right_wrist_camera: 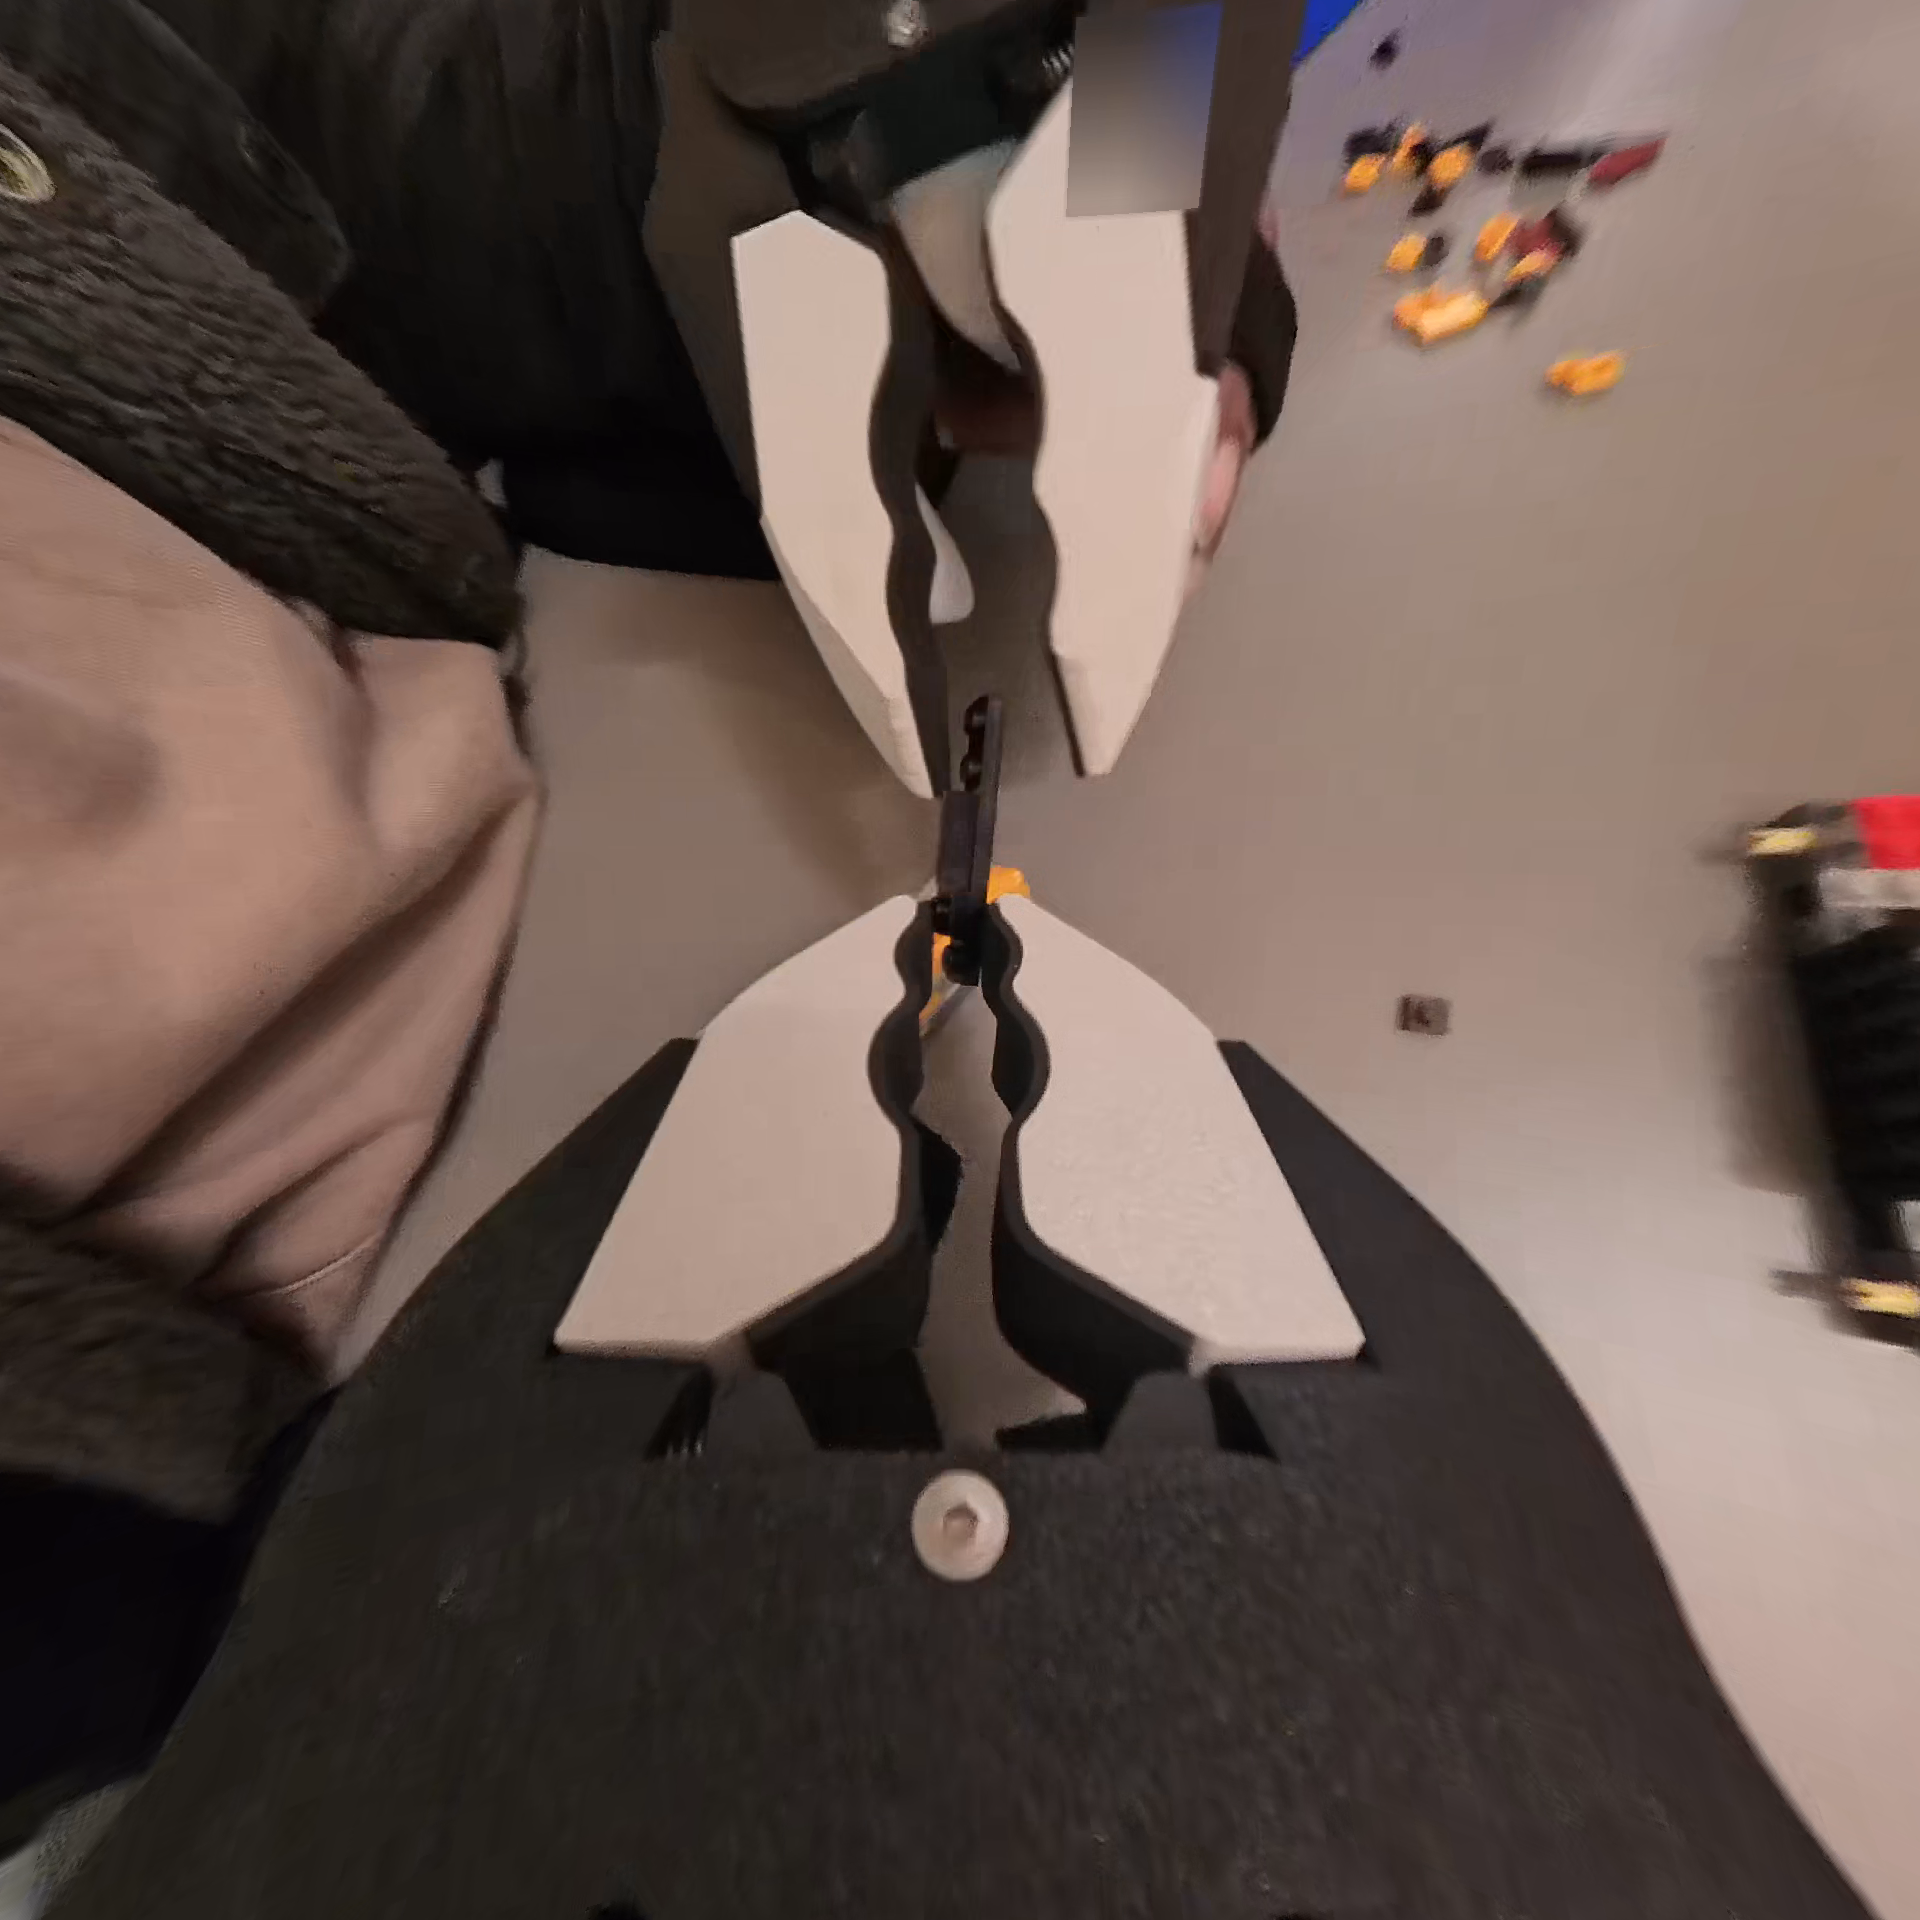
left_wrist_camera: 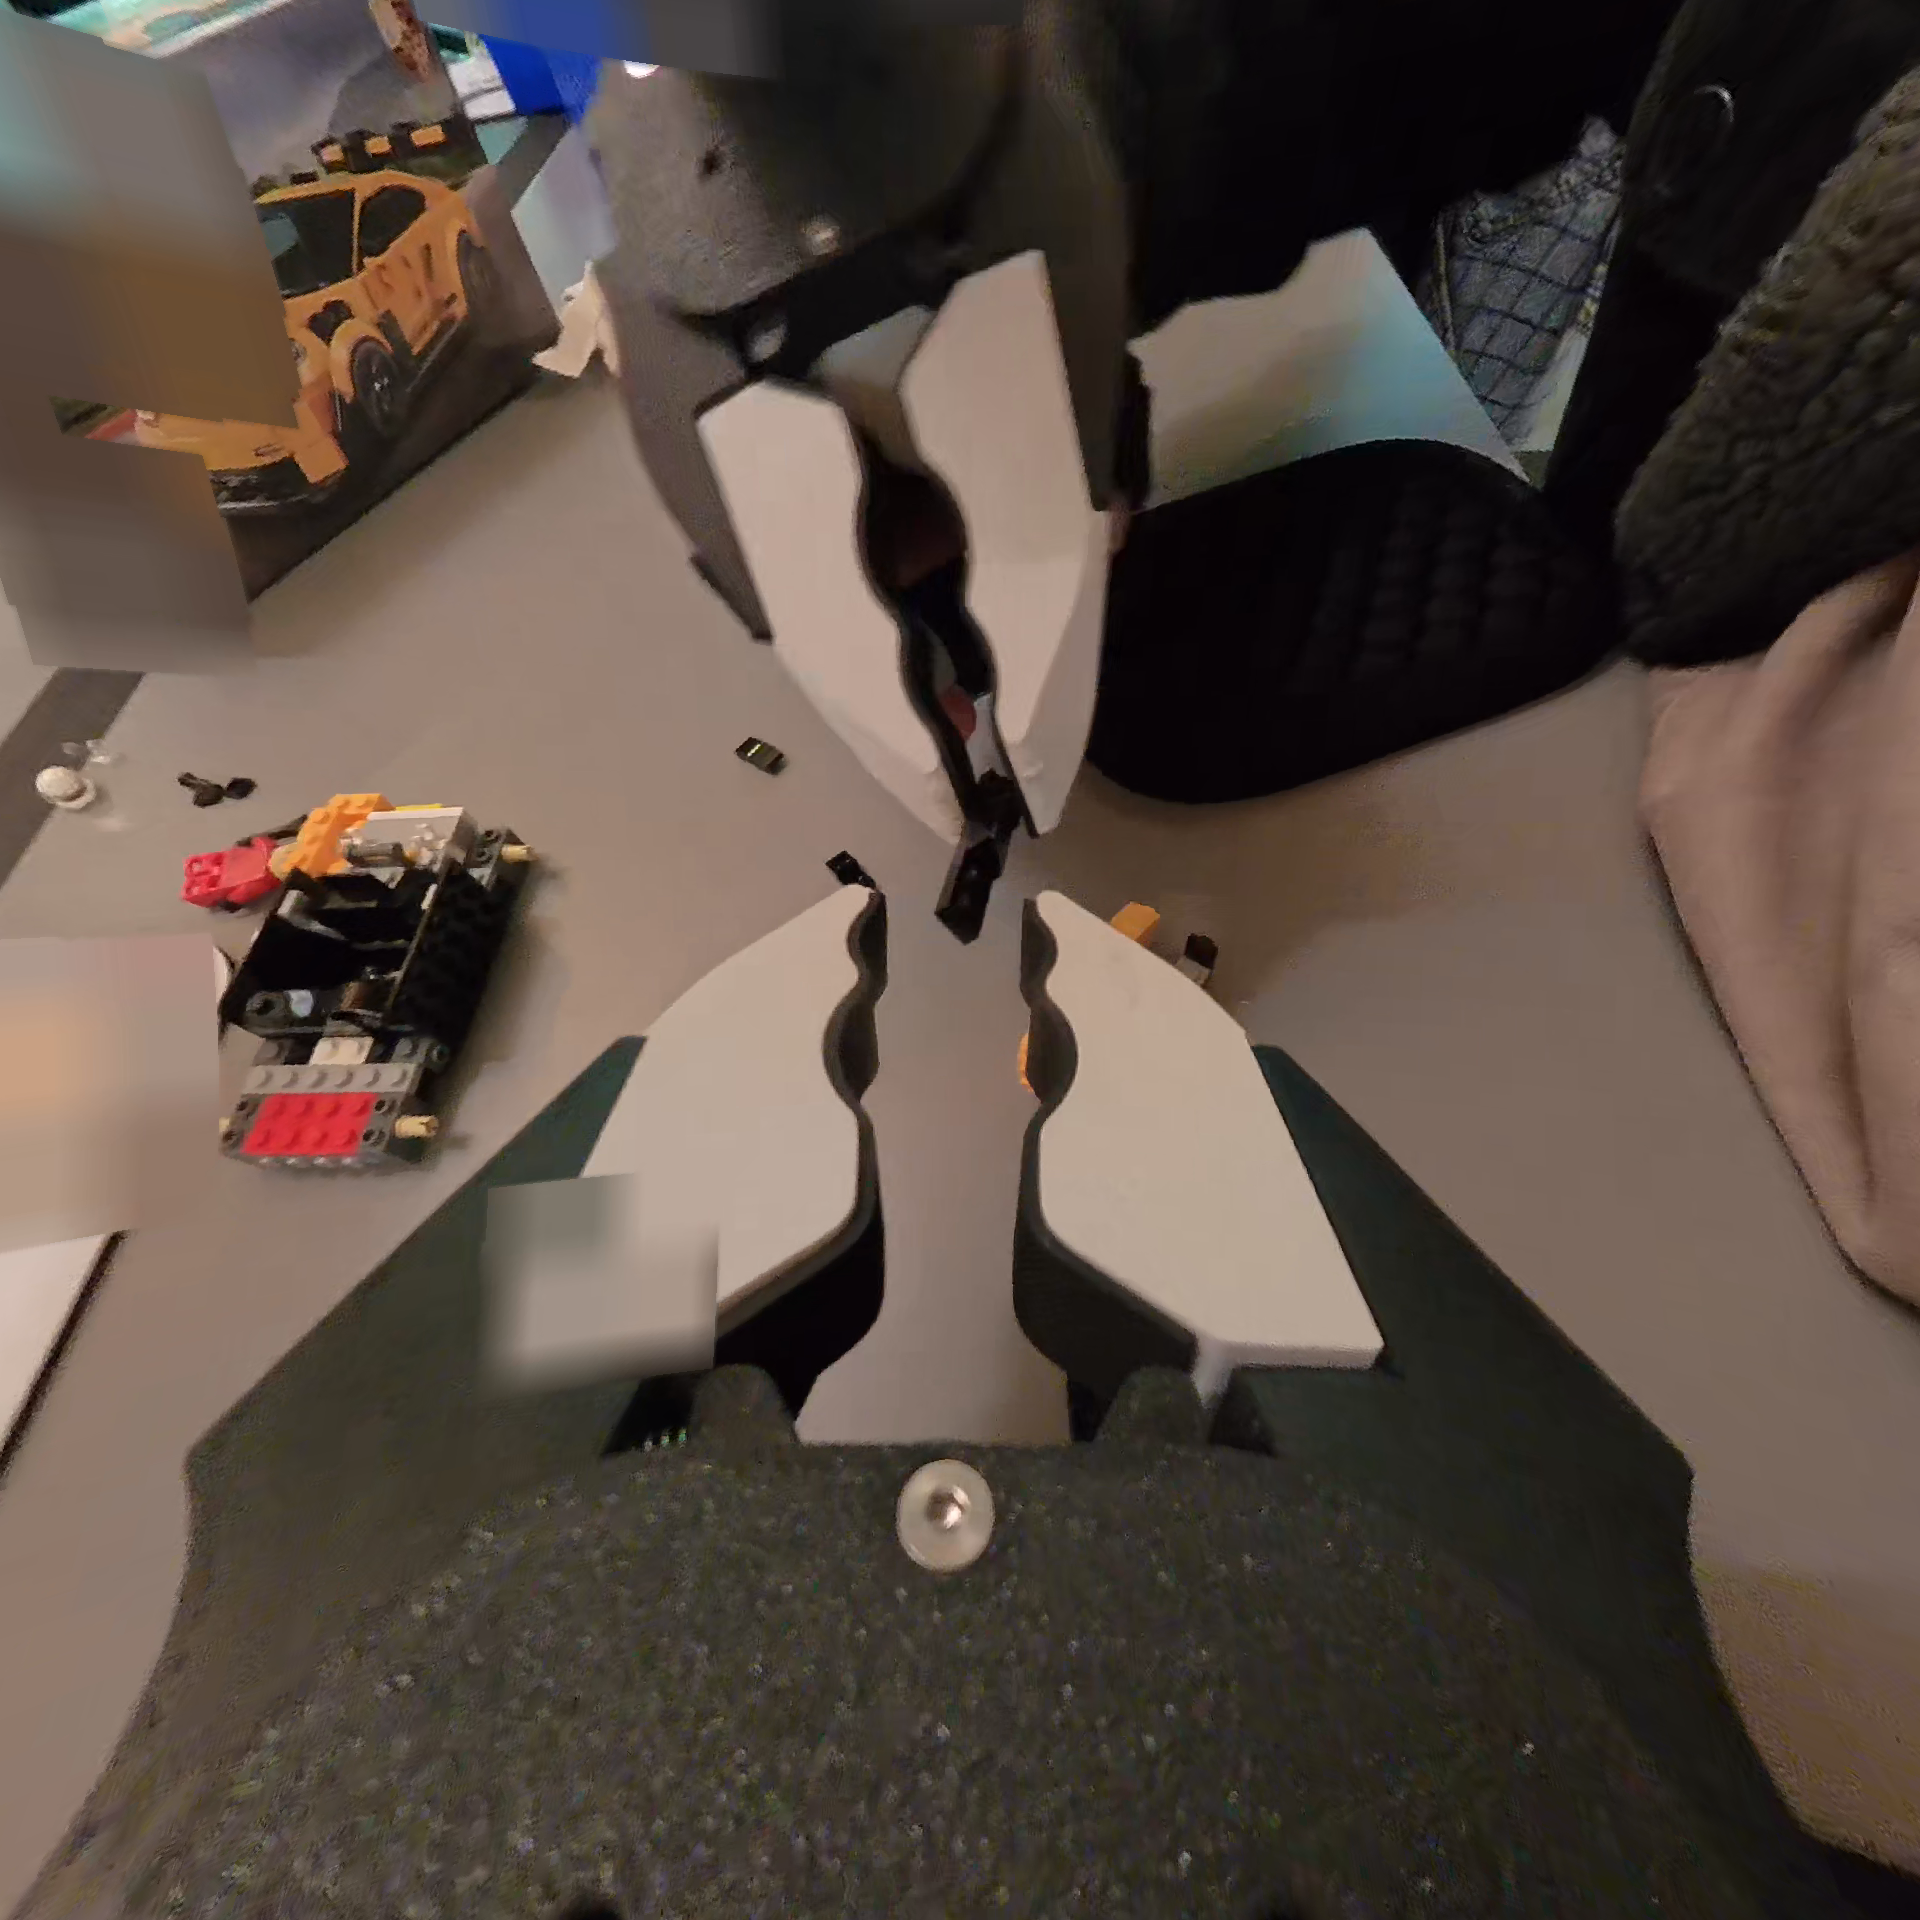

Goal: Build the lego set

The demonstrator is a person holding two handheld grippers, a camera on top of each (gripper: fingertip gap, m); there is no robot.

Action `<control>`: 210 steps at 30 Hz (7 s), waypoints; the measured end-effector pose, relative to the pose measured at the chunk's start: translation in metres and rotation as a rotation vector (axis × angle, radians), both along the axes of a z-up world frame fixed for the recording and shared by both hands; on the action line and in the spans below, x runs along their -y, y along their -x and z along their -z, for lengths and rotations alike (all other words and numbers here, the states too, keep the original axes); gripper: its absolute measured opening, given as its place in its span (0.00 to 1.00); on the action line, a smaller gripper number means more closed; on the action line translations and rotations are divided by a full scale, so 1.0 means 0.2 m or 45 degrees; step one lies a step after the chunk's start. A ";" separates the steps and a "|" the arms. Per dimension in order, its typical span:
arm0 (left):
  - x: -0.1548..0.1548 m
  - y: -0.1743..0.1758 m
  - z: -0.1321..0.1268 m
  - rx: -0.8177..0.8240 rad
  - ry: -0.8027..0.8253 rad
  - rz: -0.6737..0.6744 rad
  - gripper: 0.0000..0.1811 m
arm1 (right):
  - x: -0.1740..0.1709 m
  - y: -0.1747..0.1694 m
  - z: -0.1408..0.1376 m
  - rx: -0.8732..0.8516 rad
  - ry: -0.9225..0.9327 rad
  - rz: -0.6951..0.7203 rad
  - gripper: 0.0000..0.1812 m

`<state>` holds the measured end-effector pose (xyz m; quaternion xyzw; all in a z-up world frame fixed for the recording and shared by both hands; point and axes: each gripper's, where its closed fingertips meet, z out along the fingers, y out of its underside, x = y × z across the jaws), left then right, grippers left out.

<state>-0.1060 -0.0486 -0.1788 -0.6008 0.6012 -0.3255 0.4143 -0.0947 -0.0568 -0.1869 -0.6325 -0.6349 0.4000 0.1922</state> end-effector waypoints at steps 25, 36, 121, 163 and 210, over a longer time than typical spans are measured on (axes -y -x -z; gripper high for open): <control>-0.15 0.09 0.29 -0.249 0.413 -0.289 0.04 | -0.32 -0.07 0.12 0.134 -0.118 0.140 0.12; -0.17 0.10 0.37 -0.377 0.384 -0.373 0.04 | -0.43 -0.01 0.28 0.368 -0.346 0.163 0.12; -0.14 0.19 0.33 -0.483 0.858 -0.247 0.10 | -0.21 0.16 0.30 0.374 -0.408 -0.514 0.04; -0.13 0.22 0.33 -0.524 0.667 -0.326 0.12 | -0.22 0.04 0.17 0.031 -0.343 -0.100 0.04; -0.15 0.19 0.38 -0.419 0.241 -0.184 0.00 | -0.19 0.22 0.34 0.428 -0.441 -0.383 0.05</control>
